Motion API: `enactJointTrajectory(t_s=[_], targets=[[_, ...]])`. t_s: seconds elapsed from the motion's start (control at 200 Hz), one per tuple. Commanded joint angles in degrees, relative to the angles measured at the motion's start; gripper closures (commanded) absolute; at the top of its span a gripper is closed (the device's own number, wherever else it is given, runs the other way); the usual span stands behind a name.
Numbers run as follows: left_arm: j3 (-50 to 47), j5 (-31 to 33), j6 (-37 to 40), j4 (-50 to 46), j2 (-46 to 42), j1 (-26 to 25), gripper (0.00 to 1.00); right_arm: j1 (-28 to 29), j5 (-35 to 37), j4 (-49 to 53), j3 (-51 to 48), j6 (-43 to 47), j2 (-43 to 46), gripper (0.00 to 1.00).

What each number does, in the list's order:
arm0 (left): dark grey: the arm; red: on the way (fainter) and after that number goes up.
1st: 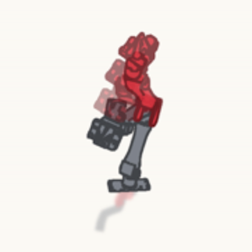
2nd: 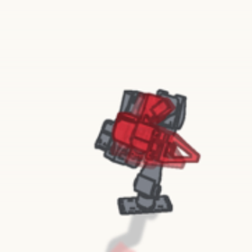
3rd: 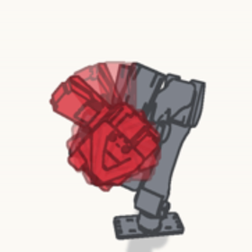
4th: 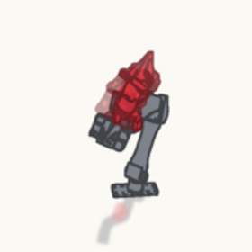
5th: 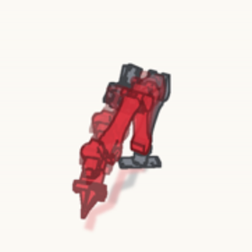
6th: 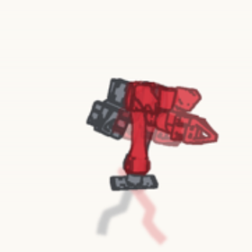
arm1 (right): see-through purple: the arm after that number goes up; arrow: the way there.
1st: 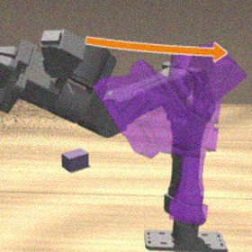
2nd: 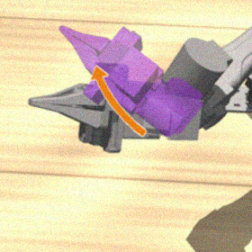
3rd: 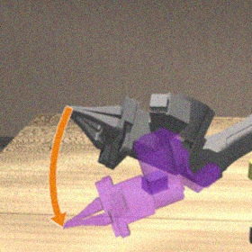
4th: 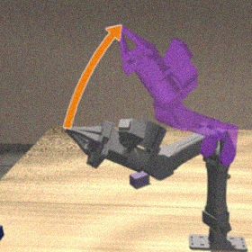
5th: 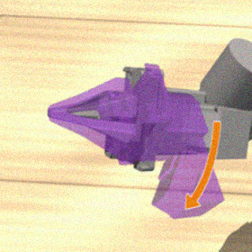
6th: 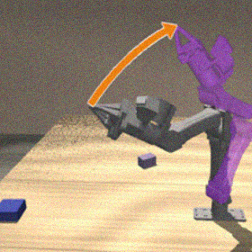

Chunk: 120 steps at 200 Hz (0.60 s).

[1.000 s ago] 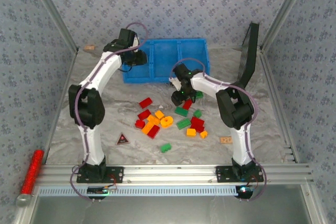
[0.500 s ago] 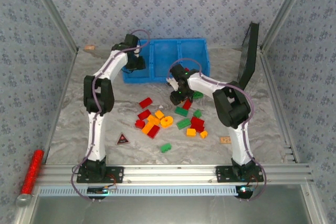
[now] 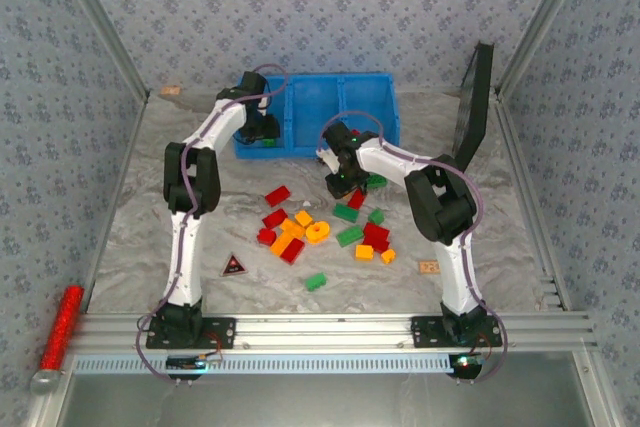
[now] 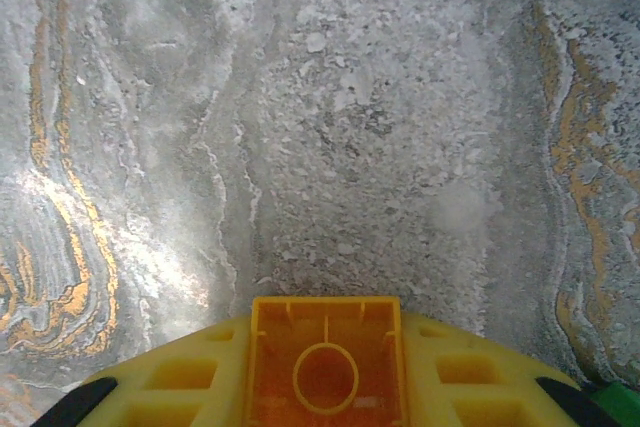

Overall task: Sort the legos into containers by color
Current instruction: Place the lego in the container, then pick up the lego from the center of the table.

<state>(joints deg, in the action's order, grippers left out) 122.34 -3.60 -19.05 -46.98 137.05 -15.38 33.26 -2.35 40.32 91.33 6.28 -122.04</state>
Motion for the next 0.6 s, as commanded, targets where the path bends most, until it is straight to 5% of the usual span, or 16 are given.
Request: enactJointTrajectory(t_s=[0.0,0.345,0.594], targets=[[1.49,-0.3,0.58,-1.53,-2.63,0.08,0.5,0.06,-2.6,3.66,1.57,-0.51,1.32,0.77],[-3.52,-4.7,2.81,1.17,-16.21,0.0,0.42,-1.31,-5.63,7.83,11.0,-2.89,6.02,0.8],[-20.11,-7.28,4.49,4.77,-31.59,-0.04,0.39,-2.52,-4.99,6.71,21.26,-5.78,3.94,0.81]])
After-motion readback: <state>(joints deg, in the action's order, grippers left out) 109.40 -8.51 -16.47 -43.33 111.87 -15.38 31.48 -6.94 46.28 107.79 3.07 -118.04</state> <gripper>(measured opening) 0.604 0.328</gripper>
